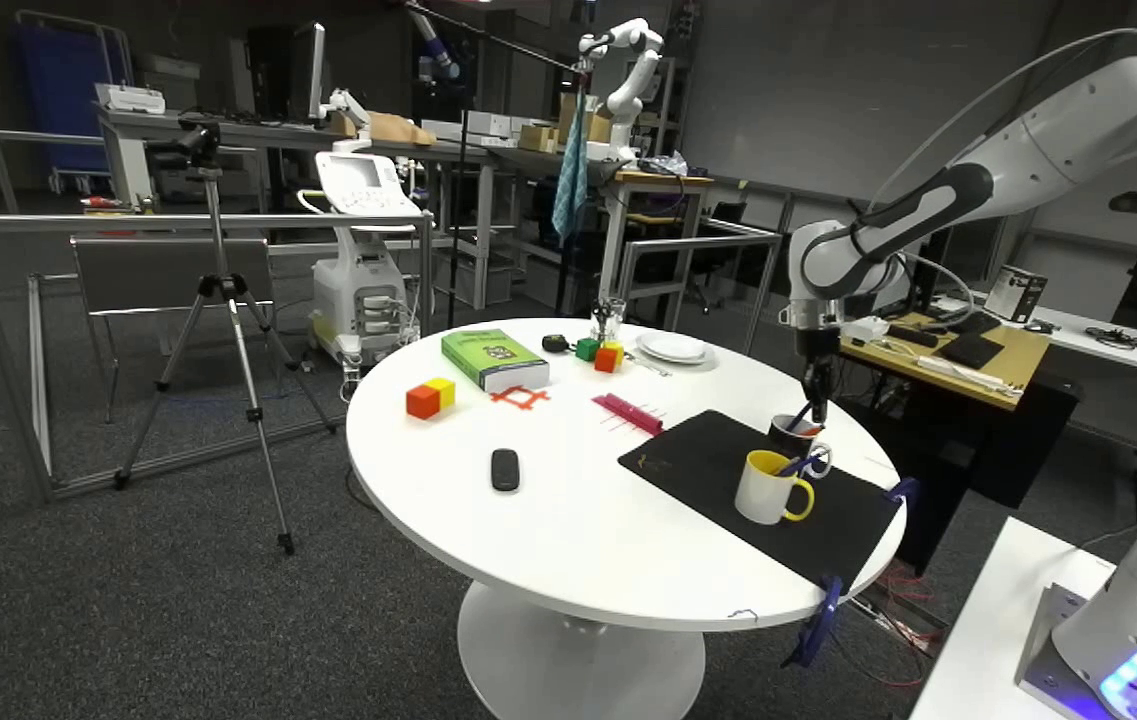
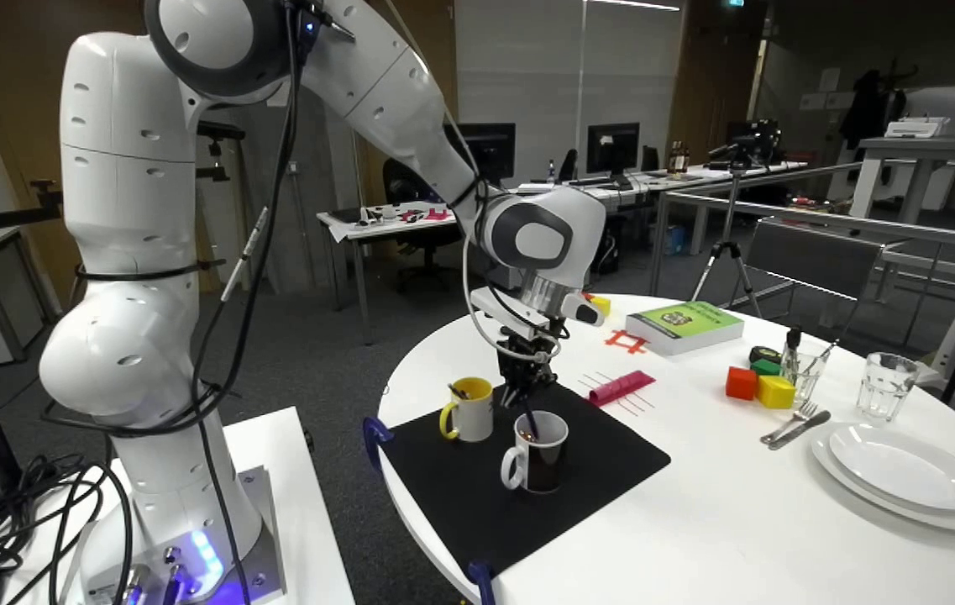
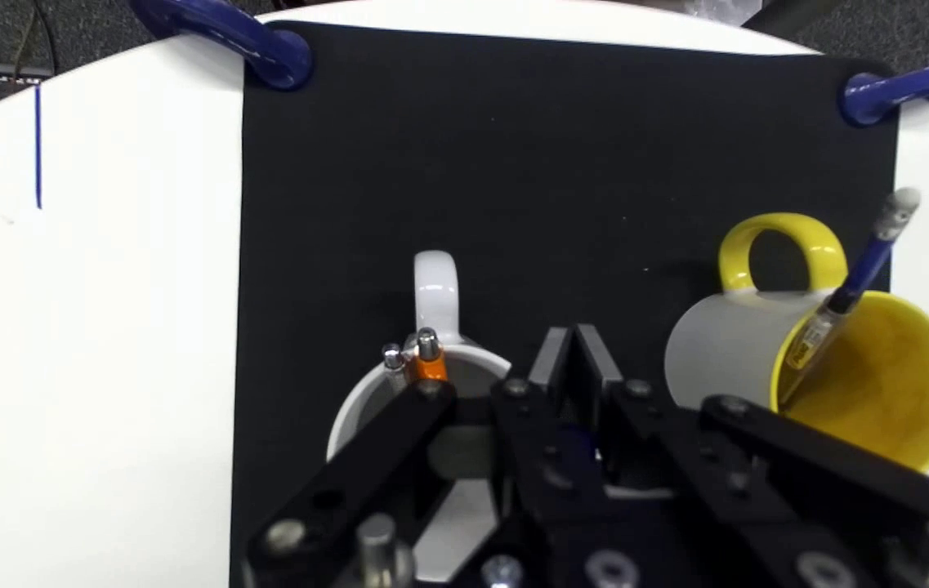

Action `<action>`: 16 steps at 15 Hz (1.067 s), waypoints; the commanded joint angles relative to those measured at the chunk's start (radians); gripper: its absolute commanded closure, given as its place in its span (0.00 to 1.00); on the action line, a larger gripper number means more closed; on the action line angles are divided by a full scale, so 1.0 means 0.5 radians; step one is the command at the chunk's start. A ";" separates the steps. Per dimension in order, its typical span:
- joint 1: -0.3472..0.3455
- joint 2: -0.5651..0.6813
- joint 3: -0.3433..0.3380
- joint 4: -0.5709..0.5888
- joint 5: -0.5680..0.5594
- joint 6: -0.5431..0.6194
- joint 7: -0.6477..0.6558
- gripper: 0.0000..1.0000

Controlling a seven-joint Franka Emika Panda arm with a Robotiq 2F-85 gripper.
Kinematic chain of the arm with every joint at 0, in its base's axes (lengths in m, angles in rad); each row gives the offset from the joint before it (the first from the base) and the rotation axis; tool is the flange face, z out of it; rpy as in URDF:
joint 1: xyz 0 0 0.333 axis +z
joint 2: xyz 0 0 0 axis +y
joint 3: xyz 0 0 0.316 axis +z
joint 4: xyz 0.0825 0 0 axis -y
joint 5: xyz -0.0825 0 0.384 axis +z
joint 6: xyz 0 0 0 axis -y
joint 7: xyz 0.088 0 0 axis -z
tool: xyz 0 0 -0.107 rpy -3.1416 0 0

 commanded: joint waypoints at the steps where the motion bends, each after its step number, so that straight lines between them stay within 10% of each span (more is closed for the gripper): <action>1: 0.008 -0.167 0.023 0.005 -0.014 -0.239 -0.054 0.99; 16: 0.228 -0.461 0.162 0.076 -0.039 -0.667 -0.045 0.99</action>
